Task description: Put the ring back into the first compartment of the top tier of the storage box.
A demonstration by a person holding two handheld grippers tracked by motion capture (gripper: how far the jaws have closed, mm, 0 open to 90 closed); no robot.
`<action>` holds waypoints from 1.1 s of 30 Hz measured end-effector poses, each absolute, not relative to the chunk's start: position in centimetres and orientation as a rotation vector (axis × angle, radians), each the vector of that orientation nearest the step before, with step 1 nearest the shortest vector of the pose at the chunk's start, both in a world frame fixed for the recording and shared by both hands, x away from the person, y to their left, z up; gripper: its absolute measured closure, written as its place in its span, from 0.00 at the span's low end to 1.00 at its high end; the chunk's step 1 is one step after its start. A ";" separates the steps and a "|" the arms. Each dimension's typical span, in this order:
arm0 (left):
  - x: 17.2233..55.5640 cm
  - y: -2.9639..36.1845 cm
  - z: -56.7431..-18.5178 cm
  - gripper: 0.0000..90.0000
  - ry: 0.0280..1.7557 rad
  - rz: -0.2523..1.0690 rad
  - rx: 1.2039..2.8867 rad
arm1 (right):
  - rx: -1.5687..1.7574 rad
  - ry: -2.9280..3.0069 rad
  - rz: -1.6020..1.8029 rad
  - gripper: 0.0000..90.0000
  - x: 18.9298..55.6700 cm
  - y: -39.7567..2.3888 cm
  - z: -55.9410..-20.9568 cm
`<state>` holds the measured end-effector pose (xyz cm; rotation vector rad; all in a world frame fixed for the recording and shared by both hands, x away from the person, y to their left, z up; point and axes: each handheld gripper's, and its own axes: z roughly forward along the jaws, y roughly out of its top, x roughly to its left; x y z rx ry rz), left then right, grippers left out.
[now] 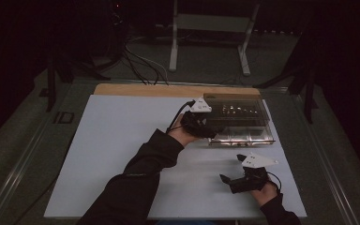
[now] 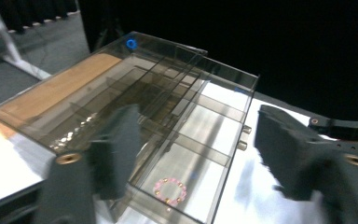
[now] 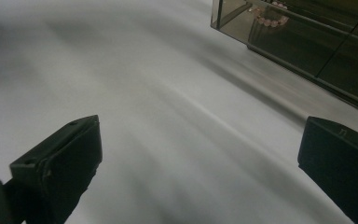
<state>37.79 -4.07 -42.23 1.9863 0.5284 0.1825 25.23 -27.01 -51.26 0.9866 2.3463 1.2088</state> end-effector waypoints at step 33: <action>35.9 4.9 -41.6 0.01 0.546 0.207 2.023 | 0.988 2.346 1.205 0.00 25.2 -26.8 -51.2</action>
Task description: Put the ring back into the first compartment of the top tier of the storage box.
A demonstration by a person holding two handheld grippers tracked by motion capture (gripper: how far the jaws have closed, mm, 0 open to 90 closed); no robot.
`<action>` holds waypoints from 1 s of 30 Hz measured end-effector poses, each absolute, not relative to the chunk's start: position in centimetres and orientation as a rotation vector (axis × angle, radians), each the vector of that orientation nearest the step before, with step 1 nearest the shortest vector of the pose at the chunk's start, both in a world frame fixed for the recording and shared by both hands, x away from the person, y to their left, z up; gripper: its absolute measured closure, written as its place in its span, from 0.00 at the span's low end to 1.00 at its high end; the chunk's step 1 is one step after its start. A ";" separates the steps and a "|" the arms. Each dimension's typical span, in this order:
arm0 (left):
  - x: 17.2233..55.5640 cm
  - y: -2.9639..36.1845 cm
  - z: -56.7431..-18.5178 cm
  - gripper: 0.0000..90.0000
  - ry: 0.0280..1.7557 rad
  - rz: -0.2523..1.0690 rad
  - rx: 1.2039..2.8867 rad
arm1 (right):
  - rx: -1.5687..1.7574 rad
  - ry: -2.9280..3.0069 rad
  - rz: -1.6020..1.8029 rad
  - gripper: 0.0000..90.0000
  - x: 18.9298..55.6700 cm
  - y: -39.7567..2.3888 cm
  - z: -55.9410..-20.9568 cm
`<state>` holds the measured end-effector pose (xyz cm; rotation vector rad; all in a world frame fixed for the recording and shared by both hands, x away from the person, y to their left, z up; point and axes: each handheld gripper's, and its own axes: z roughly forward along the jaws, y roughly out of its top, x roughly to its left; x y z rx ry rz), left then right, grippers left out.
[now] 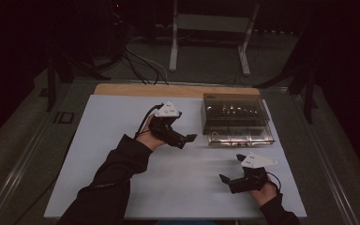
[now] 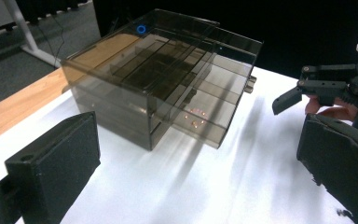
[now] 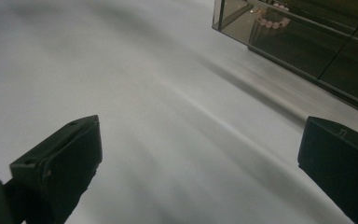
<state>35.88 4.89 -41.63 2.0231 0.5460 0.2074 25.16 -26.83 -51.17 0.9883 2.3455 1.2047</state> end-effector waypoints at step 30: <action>32.9 13.5 -44.0 0.01 0.684 0.279 2.018 | 0.985 2.347 1.210 0.00 25.1 -26.7 -51.1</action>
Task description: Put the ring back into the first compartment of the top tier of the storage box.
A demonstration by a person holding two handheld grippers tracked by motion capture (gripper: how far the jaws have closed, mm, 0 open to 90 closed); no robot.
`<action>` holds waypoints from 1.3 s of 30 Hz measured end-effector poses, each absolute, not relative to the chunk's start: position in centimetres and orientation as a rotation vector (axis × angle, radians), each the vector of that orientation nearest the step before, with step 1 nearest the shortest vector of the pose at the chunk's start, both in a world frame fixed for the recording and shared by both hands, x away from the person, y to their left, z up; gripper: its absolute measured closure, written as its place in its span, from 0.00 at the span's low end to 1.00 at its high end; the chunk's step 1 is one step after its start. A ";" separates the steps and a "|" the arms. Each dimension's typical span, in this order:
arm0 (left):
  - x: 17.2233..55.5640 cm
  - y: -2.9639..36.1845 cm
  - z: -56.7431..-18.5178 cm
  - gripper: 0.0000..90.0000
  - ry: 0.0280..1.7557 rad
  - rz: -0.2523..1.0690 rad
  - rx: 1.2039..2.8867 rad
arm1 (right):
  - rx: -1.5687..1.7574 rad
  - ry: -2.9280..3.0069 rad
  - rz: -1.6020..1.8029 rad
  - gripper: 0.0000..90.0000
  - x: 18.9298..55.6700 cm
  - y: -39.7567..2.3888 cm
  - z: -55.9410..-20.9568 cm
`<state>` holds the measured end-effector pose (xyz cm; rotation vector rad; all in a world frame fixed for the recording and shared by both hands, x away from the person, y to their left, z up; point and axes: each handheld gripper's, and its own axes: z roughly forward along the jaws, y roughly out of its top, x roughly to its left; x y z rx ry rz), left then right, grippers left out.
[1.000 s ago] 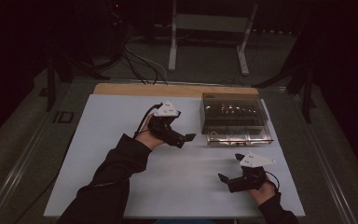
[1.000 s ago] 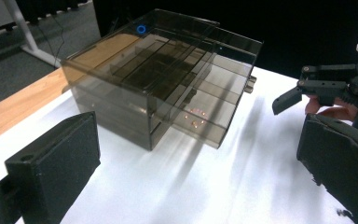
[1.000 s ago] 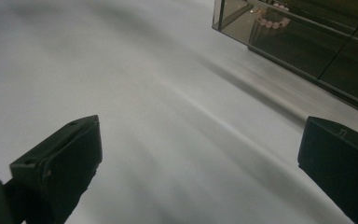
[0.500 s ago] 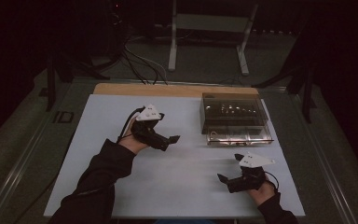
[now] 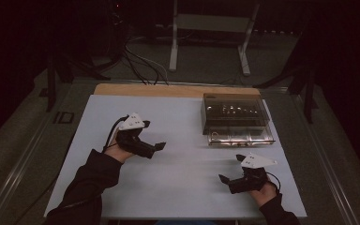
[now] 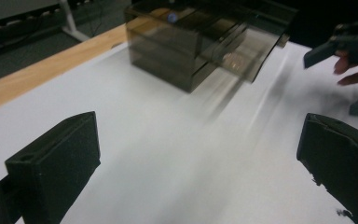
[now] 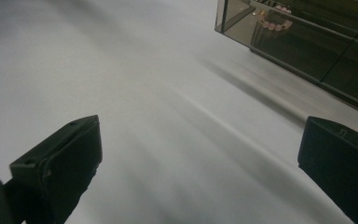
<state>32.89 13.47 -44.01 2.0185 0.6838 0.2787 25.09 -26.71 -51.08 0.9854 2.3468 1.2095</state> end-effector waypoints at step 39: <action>27.5 22.0 -50.6 0.01 0.864 0.293 1.996 | 0.984 2.352 1.199 0.00 25.1 -26.5 -51.2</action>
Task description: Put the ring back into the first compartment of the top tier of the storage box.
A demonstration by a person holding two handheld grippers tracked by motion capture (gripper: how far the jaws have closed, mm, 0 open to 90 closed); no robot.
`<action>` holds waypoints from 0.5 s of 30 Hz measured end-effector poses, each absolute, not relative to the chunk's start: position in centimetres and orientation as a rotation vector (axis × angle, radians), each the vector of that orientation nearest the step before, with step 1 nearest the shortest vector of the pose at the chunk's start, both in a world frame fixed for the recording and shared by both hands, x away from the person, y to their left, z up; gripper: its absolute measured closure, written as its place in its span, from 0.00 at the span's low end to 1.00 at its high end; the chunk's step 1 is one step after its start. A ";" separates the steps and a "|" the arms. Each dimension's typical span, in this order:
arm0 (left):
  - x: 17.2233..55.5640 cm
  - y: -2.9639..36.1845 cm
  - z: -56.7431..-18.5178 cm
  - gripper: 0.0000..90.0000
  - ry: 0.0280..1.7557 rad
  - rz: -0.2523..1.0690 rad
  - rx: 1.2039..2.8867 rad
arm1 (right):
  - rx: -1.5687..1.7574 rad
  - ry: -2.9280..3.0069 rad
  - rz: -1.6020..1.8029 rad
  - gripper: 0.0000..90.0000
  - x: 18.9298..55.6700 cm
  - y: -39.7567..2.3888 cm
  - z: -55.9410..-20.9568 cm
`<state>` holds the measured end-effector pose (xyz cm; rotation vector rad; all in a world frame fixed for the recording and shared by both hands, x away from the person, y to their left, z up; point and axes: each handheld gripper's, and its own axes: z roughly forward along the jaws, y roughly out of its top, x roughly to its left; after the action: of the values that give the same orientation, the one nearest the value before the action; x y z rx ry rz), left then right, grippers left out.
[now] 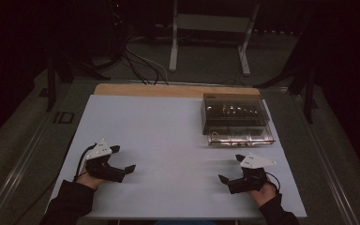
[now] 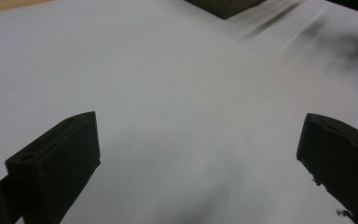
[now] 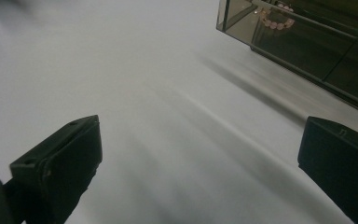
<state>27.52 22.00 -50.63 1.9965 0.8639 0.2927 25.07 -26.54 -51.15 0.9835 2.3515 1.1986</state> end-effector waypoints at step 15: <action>26.2 23.9 -51.8 0.01 0.923 0.326 1.973 | 0.983 2.352 1.190 0.00 25.1 -26.5 -51.2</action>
<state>26.19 23.91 -51.77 1.9729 0.9231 0.3264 25.06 -26.54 -51.20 0.9831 2.3523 1.1900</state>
